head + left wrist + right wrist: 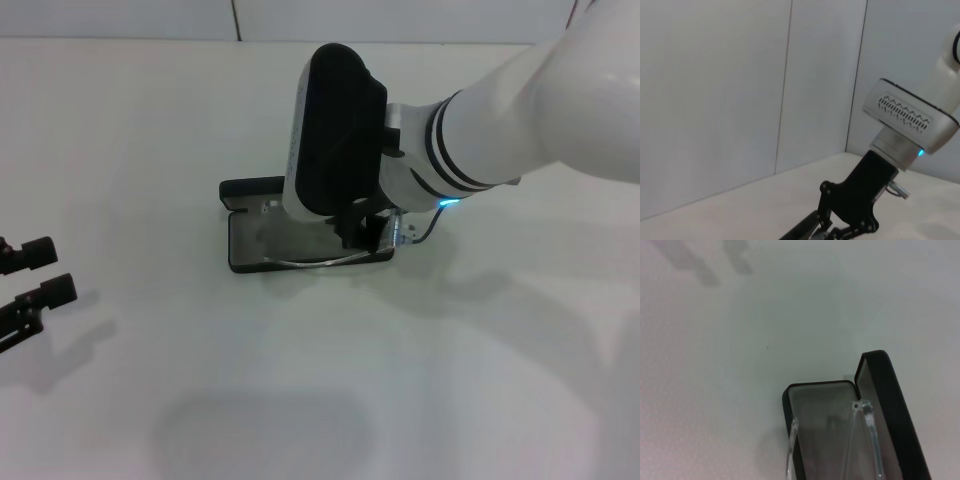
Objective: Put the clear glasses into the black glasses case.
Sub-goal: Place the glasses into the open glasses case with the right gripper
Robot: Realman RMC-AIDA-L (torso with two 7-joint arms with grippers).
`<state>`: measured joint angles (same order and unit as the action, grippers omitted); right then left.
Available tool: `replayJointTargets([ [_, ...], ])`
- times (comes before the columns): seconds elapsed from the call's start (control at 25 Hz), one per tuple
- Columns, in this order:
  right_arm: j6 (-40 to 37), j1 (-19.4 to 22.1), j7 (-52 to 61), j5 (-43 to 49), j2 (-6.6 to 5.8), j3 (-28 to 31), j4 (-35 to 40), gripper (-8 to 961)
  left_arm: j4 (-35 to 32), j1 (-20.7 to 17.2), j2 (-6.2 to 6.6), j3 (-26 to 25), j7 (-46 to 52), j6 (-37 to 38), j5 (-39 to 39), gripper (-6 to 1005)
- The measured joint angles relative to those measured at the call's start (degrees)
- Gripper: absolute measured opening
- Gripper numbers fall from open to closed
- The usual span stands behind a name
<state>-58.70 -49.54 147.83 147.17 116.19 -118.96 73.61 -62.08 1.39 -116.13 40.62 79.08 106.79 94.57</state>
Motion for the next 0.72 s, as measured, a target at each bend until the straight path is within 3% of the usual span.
replayJointTargets([
  [0.72,0.9,0.3,0.5,-0.2,0.00,0.0,0.2,104,-0.4,-0.5,0.16,-1.4,-0.1,0.3,1.0,568],
])
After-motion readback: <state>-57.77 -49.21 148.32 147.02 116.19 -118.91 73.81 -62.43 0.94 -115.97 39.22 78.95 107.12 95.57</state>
